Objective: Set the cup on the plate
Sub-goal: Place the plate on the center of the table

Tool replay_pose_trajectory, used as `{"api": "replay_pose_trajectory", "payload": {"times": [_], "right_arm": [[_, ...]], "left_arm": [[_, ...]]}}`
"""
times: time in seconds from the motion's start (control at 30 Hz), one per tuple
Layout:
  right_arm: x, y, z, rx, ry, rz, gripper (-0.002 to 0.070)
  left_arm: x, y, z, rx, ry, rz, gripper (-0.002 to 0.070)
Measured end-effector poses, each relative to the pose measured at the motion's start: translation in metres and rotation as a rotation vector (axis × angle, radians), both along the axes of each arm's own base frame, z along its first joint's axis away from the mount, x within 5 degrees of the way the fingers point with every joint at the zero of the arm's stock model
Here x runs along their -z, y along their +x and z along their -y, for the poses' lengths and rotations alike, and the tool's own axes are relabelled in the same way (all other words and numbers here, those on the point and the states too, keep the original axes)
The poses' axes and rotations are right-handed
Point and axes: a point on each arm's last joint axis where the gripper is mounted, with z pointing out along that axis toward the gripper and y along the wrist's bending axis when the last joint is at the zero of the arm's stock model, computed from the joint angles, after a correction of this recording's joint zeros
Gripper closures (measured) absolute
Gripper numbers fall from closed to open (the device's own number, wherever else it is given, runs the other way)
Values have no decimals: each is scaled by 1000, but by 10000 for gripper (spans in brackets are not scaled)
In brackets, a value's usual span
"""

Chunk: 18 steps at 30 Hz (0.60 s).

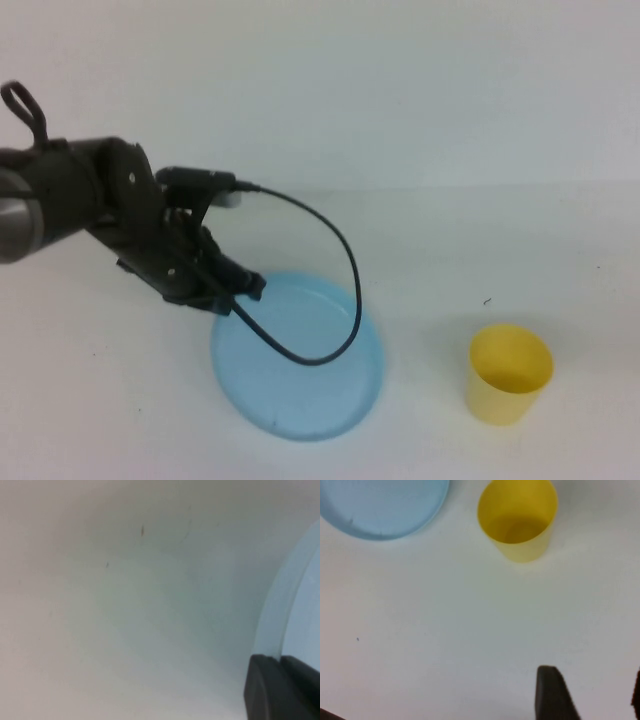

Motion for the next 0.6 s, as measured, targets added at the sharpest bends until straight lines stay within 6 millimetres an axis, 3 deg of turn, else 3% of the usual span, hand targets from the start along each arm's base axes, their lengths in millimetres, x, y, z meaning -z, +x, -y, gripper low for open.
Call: {"api": "replay_pose_trajectory", "payload": {"times": [0.2, 0.37, 0.6], "right_arm": [[-1, 2, 0, 8, 0, 19, 330], [-2, 4, 1, 19, 1, 43, 330], [-3, 5, 0, 28, 20, 63, 330]], "left_arm": [[-19, 4, 12, 57, -106, 9, 669], [-4, 4, 24, 91, -144, -48, 669], [20, -2, 56, 163, -132, -78, 669]]}}
